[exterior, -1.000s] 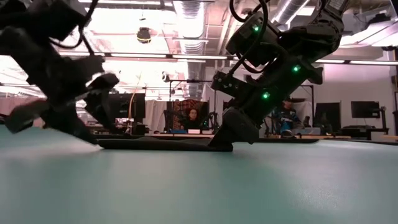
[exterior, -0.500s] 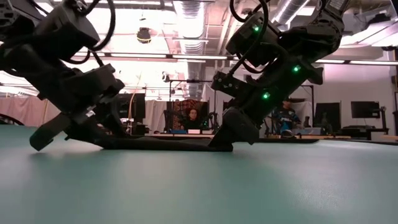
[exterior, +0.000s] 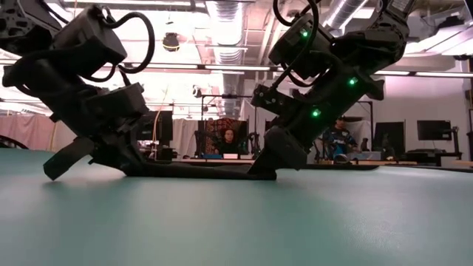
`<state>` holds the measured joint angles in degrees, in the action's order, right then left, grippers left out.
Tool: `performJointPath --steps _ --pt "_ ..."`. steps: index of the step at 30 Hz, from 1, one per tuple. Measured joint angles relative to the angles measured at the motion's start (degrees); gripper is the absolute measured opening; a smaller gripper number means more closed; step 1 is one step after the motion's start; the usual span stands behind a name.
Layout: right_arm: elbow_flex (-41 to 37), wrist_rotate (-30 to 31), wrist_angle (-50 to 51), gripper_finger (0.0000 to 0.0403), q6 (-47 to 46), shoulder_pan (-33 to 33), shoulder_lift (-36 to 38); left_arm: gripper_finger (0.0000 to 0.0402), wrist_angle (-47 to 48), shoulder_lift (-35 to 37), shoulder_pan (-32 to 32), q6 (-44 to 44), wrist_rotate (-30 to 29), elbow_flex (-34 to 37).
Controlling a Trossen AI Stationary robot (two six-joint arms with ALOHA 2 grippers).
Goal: Roll towel
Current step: Roll the black towel
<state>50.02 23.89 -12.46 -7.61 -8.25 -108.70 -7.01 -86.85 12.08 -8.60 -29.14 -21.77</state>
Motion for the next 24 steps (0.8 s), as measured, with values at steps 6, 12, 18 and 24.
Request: performJointPath --steps 6,12,18,24 --pt "-0.2 -1.3 1.5 0.0004 -1.3 -0.5 3.2 0.0001 8.8 1.6 0.7 0.8 -0.3 -4.2" --pt "-0.2 -0.1 3.6 0.0015 0.0 -1.1 9.2 0.0000 12.8 3.6 0.5 0.2 -0.1 -5.9" --pt "-0.1 -0.6 3.0 0.0056 10.7 -4.7 13.5 0.0000 12.7 3.6 0.5 0.6 -0.2 -5.9" --pt "-0.1 -0.1 2.0 0.0116 22.5 -8.0 9.6 0.0000 12.6 3.6 0.5 0.2 -0.2 -5.9"
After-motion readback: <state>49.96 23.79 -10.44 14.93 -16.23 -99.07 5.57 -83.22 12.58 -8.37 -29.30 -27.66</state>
